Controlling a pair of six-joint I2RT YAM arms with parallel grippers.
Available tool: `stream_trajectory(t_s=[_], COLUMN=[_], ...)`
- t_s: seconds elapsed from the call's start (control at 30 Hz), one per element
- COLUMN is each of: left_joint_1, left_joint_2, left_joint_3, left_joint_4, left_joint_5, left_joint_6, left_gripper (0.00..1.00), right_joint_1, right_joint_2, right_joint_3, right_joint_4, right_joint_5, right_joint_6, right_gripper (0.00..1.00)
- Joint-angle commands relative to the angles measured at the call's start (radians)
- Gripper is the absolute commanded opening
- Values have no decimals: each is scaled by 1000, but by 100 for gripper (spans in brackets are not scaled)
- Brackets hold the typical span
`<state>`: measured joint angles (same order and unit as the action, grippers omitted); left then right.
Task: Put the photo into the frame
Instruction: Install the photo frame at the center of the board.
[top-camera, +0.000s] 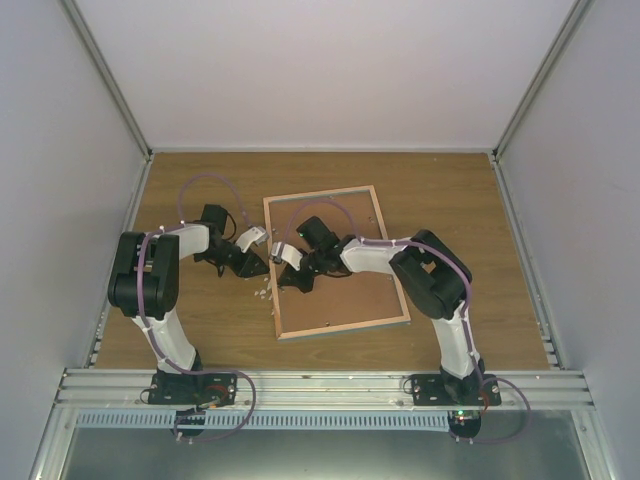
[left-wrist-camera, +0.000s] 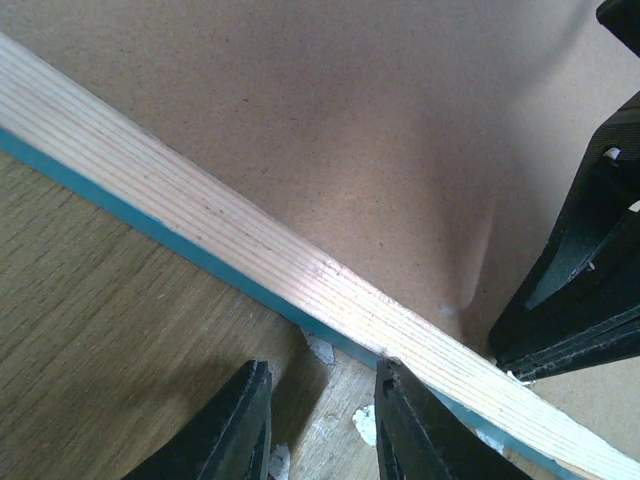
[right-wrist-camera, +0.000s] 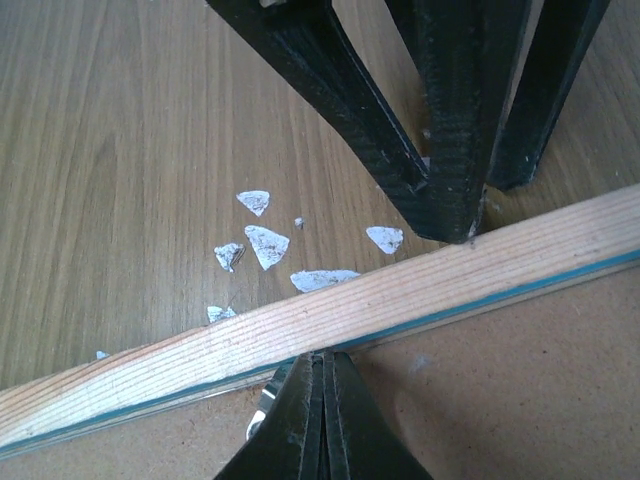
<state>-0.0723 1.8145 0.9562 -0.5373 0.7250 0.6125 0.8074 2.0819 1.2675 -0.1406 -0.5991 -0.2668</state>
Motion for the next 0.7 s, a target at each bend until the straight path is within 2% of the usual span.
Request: stream_trajectory(t_s=[0.0, 0.37, 0.67], left_joint_1=[-18, -17, -18], left_joint_2=[44, 76, 101], left_joint_3=[-32, -1, 30], left_joint_4=[-34, -39, -50], left_joint_5=[-62, -84, -93], left_joint_6=[-17, -26, -30], left_gripper=[31, 31, 30], right_joint_1=[36, 23, 27], right_joint_2=[83, 88, 104], right_joint_3=[-61, -75, 12], right_joint_4=[-30, -92, -223], right_joint_5=[-6, -136, -241], right_joint_6=[-83, -294, -460], right_gripper=[1, 1, 1])
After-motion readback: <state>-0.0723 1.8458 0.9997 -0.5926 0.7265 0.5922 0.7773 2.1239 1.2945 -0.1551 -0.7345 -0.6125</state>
